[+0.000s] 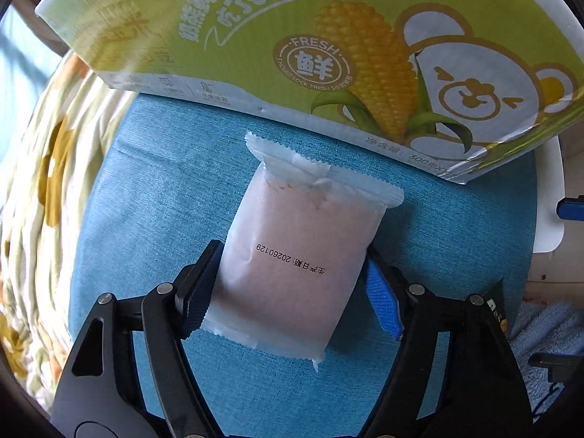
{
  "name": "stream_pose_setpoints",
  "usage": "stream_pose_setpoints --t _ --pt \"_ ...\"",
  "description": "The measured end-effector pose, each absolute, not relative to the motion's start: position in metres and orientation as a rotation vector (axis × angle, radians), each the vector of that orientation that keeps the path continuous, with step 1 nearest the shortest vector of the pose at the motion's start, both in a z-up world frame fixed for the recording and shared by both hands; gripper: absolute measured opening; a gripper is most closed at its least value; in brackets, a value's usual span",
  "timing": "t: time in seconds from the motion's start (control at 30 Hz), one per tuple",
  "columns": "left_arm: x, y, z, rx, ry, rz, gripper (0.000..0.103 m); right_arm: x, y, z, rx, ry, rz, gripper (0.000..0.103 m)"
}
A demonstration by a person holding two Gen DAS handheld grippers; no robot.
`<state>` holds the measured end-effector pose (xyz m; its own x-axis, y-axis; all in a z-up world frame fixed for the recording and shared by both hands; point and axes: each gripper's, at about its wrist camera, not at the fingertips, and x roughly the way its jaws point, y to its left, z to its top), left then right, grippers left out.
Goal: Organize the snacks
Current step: 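Grasp the white packet with the left tool while the right tool grasps the green cracker packet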
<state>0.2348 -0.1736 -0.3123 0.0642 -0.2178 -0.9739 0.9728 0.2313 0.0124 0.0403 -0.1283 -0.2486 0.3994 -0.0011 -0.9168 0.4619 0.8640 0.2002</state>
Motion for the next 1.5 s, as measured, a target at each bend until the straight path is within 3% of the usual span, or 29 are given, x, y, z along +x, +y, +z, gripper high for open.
stream_pose_setpoints --t 0.47,0.63,0.77,0.87,1.1,1.4,1.5 --pt "0.231 -0.104 -0.315 0.763 1.213 -0.941 0.068 0.042 -0.085 -0.277 0.390 1.225 -0.253 0.102" --pt "0.226 -0.075 -0.316 0.690 1.261 -0.848 0.067 0.042 -0.071 -0.288 0.370 1.254 -0.227 0.088" --pt "0.224 -0.054 -0.319 0.625 1.305 -0.780 0.067 0.040 -0.061 -0.296 0.346 1.260 -0.220 0.085" --pt "0.218 -0.035 -0.317 0.547 1.339 -0.710 0.067 0.042 -0.054 -0.298 0.317 1.244 -0.219 0.073" --pt "0.217 0.002 -0.323 0.392 1.413 -0.555 0.067 0.052 -0.041 -0.297 0.208 1.204 -0.201 0.062" --pt "0.195 0.001 -0.321 0.394 1.371 -0.534 0.067 0.045 -0.033 -0.300 0.175 1.204 -0.230 0.057" --pt "0.183 0.000 -0.313 0.383 1.359 -0.535 0.062 0.049 -0.032 -0.300 0.162 1.200 -0.238 0.056"
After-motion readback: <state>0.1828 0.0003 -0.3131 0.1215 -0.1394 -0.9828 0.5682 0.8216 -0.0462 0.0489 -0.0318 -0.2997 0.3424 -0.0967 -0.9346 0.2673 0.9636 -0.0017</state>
